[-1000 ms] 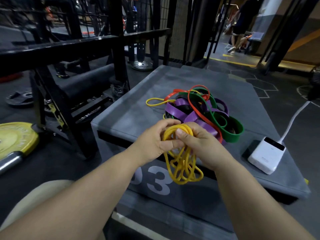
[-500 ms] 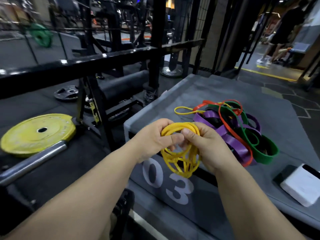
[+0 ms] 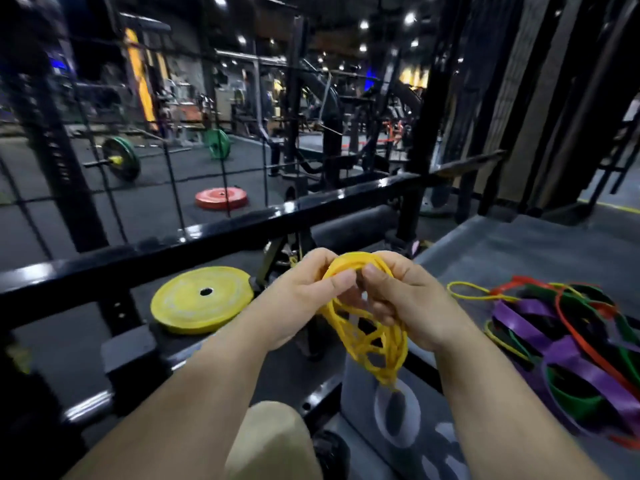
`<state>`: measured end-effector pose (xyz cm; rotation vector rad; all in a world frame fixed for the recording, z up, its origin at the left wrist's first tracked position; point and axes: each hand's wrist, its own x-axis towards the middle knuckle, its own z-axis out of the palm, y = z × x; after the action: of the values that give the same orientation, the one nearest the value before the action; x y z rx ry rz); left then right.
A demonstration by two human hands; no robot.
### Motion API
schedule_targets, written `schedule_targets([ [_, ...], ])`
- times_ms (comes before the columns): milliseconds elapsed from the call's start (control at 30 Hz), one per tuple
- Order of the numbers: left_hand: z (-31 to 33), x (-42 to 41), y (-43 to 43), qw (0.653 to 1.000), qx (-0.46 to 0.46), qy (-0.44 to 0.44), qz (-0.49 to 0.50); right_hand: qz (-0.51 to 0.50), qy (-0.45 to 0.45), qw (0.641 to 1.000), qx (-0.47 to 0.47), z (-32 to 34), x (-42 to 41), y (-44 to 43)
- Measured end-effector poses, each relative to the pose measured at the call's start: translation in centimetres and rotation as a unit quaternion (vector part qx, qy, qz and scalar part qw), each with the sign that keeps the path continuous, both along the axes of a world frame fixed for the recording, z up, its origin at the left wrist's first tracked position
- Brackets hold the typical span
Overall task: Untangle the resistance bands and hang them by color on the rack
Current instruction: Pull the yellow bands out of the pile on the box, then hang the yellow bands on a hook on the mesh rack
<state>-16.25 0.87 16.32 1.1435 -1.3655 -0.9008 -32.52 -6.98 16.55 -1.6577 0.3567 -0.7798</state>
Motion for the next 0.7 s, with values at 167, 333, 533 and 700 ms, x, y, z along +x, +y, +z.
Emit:
schedule_targets([
  [167, 2.2, 3.3, 3.7, 0.992, -0.063, -0.041, 0.1, 0.007, 0.024, 0.999, -0.047, 2.3, 4.2, 1.7],
  [333, 3.8, 5.7, 6.8, 0.98, -0.081, -0.045, 0.177, 0.033, -0.004, 0.997, -0.068, 4.4, 8.1, 4.0],
  [533, 5.8, 7.9, 11.0, 0.952, -0.111, -0.105, 0.264, 0.102, -0.042, 0.992, -0.059, 5.9, 12.5, 6.0],
  [700, 7.3, 9.4, 12.9, 0.923, -0.136, -0.099, 0.347, 0.126, -0.052, 0.987, -0.09, 8.1, 15.9, 8.2],
])
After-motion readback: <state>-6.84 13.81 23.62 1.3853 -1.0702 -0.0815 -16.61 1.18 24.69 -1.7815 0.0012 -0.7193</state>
